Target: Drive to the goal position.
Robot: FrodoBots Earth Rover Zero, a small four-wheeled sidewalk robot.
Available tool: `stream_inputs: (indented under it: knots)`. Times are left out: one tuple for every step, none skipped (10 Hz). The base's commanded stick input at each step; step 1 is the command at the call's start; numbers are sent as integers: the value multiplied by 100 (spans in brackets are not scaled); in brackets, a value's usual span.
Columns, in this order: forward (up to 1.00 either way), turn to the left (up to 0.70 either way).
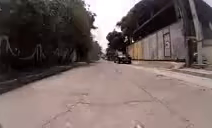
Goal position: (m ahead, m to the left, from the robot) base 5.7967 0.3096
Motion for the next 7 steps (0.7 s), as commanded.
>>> stream_inputs:
  knots:
    - [100,3]
    - [100,3]
    - [100,3]
    - [100,3]
    - [100,3]
    - [100,3]
    - [100,3]
